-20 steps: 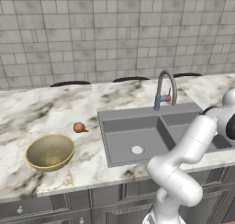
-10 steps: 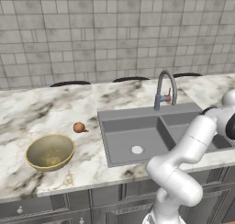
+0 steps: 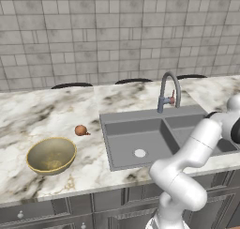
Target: Remove the squash and onion from the sink. Then move the bowl and cup from the counter to the sink for washing.
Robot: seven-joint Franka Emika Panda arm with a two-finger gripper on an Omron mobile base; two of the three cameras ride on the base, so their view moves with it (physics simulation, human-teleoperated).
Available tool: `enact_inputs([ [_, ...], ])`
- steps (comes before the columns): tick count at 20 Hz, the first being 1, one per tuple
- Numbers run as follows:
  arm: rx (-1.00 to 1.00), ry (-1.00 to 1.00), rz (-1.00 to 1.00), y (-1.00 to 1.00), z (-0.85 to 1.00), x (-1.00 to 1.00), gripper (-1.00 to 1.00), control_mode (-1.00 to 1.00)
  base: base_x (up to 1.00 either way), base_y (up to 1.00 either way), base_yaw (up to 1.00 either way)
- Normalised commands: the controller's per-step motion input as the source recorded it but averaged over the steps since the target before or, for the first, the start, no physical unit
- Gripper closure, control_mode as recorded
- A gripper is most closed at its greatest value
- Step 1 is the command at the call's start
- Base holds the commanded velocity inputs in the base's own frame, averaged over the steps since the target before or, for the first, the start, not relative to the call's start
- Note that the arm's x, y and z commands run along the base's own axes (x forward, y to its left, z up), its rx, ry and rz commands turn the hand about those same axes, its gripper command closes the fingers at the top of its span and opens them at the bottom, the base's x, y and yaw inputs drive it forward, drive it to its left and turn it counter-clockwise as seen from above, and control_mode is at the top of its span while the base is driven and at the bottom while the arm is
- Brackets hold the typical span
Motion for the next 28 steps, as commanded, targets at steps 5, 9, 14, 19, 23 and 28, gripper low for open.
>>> enact_inputs([
  [5, -0.04, 0.0, 0.0, -0.24, -0.03, 0.0, -1.0, -1.0, 0.0, 0.0, 0.0],
  [9, -0.02, 0.03, 0.0, -0.12, -0.05, 0.02, -1.0, -1.0, 0.0, 0.0, 0.0],
  [14, -0.02, 0.13, 0.0, -0.03, -0.07, 0.04, -1.0, -1.0, 0.0, 0.0, 0.0],
  [19, 0.0, 0.15, 0.0, -0.02, -0.06, 0.08, -1.0, -1.0, 0.0, 0.0, 0.0],
  [23, 0.0, 0.15, 0.01, -0.06, -0.06, 0.07, -1.0, -1.0, 0.0, 0.0, 0.0],
  [28, 0.0, 0.1, 0.03, -0.11, -0.05, 0.02, -1.0, -1.0, 0.0, 0.0, 0.0],
])
